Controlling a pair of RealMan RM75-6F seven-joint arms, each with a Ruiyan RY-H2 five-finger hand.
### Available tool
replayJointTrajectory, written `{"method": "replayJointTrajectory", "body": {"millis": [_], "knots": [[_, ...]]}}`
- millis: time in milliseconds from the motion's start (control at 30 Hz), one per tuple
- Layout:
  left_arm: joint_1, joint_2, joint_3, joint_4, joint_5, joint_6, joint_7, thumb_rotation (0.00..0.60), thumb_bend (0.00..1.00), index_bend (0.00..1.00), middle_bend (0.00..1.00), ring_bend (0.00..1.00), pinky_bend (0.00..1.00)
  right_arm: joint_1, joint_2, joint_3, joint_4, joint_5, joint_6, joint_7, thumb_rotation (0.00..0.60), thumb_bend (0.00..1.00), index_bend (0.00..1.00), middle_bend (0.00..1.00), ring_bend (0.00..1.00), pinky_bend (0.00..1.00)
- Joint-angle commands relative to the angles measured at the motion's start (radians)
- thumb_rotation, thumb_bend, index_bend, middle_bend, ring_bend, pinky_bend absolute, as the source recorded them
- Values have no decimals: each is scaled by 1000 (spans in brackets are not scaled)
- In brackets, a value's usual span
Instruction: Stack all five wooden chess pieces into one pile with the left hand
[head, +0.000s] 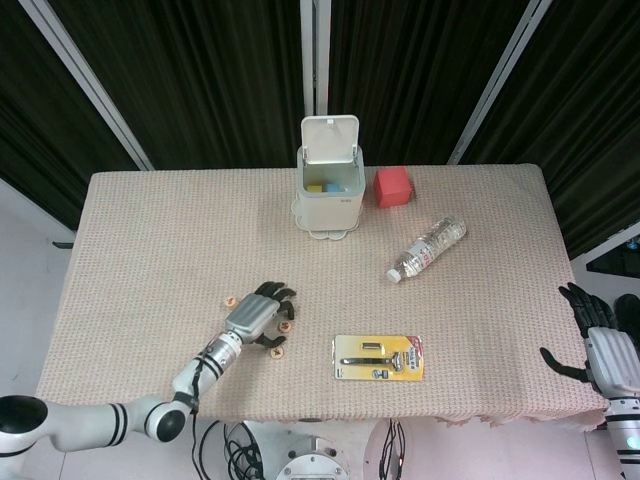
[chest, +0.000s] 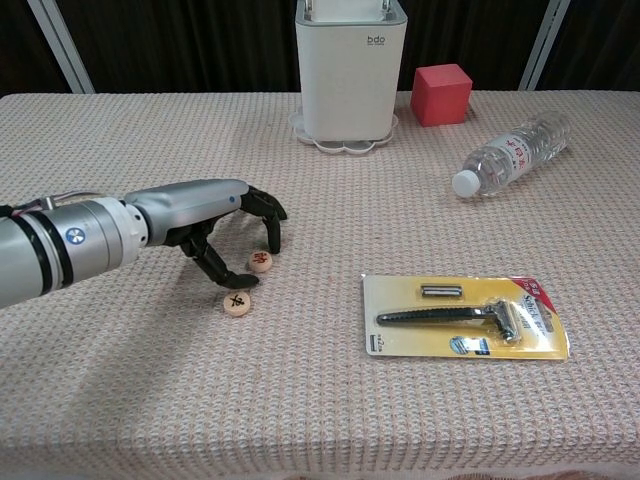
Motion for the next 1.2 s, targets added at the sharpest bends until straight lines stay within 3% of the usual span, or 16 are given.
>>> {"method": "replayJointTrajectory", "body": {"millis": [33, 867, 1200], "knots": [[-1, -2, -3, 7, 1, 2, 3, 600, 272, 415, 121, 0, 0, 2, 5, -5, 1, 0, -13, 23, 600, 201, 0, 0, 0, 0], [2, -2, -10, 20, 9, -3, -4, 600, 286, 503, 141, 0, 0, 0, 5, -4, 10, 0, -7, 33, 600, 200, 0, 0, 0, 0], [3, 87, -23, -66, 18, 3, 1, 600, 303, 503, 143, 0, 0, 2, 8, -2, 3, 0, -8, 29, 600, 201, 0, 0, 0, 0]]}}
